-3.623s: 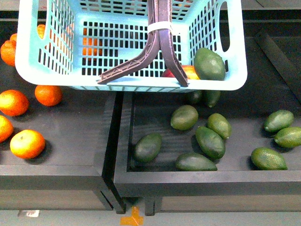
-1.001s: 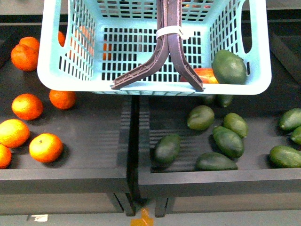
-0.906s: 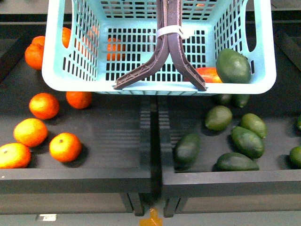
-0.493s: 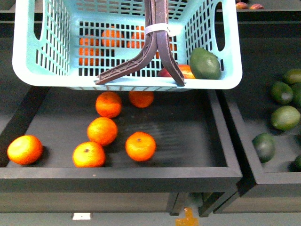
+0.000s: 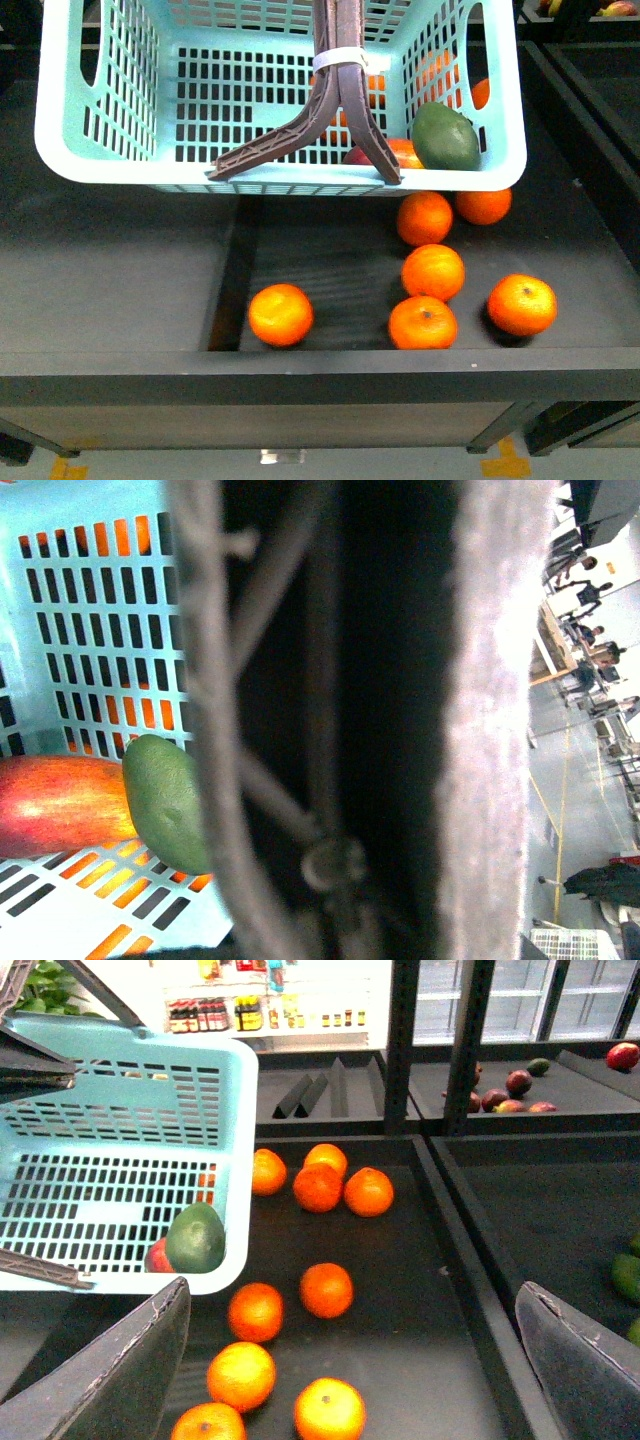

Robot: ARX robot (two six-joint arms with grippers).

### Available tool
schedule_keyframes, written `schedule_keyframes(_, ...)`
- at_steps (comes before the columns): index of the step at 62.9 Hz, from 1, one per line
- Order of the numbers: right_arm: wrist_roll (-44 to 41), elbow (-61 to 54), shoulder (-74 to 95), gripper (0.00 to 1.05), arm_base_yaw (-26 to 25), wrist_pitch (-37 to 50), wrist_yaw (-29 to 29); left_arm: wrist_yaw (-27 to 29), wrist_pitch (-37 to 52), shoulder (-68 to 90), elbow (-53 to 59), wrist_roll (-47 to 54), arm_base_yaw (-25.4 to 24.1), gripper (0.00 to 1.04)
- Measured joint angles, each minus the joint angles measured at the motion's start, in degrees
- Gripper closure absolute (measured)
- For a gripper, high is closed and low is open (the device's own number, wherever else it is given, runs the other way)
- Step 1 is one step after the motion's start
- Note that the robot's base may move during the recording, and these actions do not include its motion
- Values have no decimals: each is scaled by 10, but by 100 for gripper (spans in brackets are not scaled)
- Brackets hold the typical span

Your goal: Pick mango and avocado into basket

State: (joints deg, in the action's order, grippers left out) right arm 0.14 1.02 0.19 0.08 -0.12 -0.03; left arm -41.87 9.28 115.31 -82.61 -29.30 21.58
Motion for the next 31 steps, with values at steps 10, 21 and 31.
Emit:
schedule_keyframes(10, 0, 0, 0, 9, 0, 0, 0, -2, 0, 0, 0, 0, 0, 93)
schedule_keyframes(21, 0, 0, 0, 9, 0, 0, -4, -3, 0, 0, 0, -1, -6, 93)
schedule_keyframes(31, 0, 0, 0, 9, 0, 0, -2, 15, 0, 0, 0, 7, -13, 93)
